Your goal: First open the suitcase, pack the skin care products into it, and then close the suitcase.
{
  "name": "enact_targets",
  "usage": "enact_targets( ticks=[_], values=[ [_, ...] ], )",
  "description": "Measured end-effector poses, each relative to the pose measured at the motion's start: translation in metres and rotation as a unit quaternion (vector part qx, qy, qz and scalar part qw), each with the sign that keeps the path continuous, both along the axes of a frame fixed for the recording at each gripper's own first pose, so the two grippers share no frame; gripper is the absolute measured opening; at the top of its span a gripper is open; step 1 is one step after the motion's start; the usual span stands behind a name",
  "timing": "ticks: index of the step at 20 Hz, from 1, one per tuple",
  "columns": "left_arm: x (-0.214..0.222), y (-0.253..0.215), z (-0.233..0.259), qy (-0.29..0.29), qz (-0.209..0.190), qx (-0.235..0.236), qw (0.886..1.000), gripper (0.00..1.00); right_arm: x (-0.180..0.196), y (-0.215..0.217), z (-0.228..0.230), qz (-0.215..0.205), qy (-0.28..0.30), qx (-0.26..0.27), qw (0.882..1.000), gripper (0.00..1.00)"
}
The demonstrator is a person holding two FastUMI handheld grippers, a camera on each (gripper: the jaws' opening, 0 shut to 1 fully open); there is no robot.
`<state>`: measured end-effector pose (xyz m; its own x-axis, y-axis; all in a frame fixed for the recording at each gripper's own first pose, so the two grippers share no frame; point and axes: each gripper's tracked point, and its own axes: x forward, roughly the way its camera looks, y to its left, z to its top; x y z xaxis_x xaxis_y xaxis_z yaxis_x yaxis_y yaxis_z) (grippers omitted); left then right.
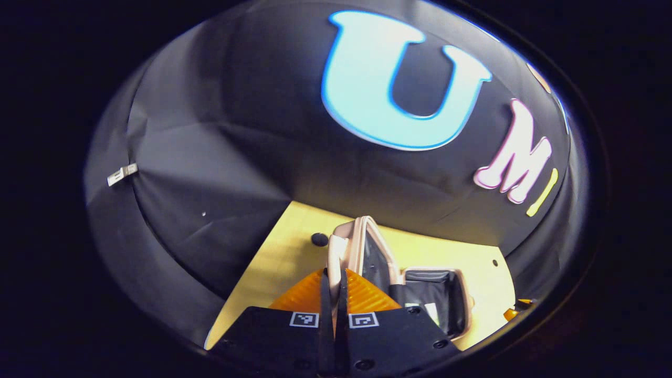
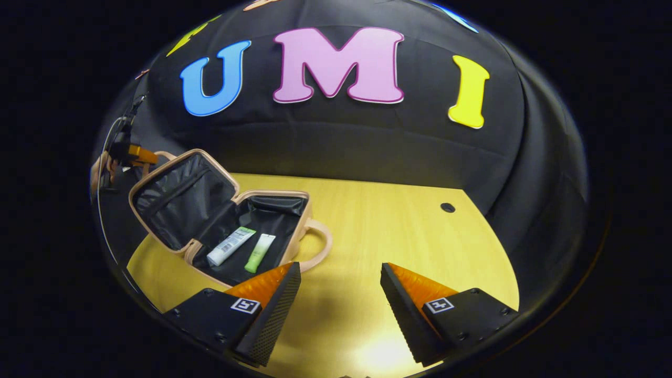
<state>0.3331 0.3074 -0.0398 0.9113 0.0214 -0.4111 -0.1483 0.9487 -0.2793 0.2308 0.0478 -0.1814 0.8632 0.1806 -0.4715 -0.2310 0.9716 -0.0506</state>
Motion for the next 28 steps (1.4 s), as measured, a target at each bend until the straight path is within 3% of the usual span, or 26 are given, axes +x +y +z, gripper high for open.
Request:
enact_targets(
  ticks=[5, 8, 12, 19, 23, 26, 27, 28],
  values=[
    [-0.008, -0.114, 0.05, -0.034, -0.045, 0.003, 0.998, 0.06, 0.002, -0.044, 0.018, -0.004, -0.007, 0.012, 1.0, 0.98],
    [-0.005, -0.211, 0.062, -0.039, -0.086, -0.019, 0.995, 0.06, 0.0, -0.064, 0.024, -0.004, -0.002, 0.03, 1.0, 0.97],
    [0.005, -0.337, 0.009, -0.005, -0.127, -0.066, 0.99, 0.07, -0.003, -0.096, 0.036, -0.005, -0.002, 0.05, 0.999, 0.97],
    [0.04, -0.404, -0.111, 0.076, -0.138, -0.055, 0.986, 0.06, -0.014, -0.129, 0.051, -0.007, -0.001, 0.069, 0.998, 0.98],
    [0.045, -0.42, -0.123, 0.107, -0.145, -0.019, 0.983, 0.11, -0.023, -0.145, 0.063, -0.023, -0.011, 0.063, 0.998, 0.98],
    [0.041, -0.419, -0.107, 0.083, -0.148, -0.005, 0.986, 0.29, -0.028, -0.157, 0.075, -0.047, -0.024, 0.06, 0.997, 0.97],
    [0.036, -0.425, -0.1, 0.069, -0.155, -0.004, 0.985, 0.46, -0.032, -0.159, 0.081, -0.053, -0.028, 0.058, 0.996, 0.97],
    [0.033, -0.426, -0.09, 0.05, -0.156, 0.003, 0.987, 0.74, -0.037, -0.159, 0.089, -0.057, -0.036, 0.058, 0.996, 0.97]
  ],
)
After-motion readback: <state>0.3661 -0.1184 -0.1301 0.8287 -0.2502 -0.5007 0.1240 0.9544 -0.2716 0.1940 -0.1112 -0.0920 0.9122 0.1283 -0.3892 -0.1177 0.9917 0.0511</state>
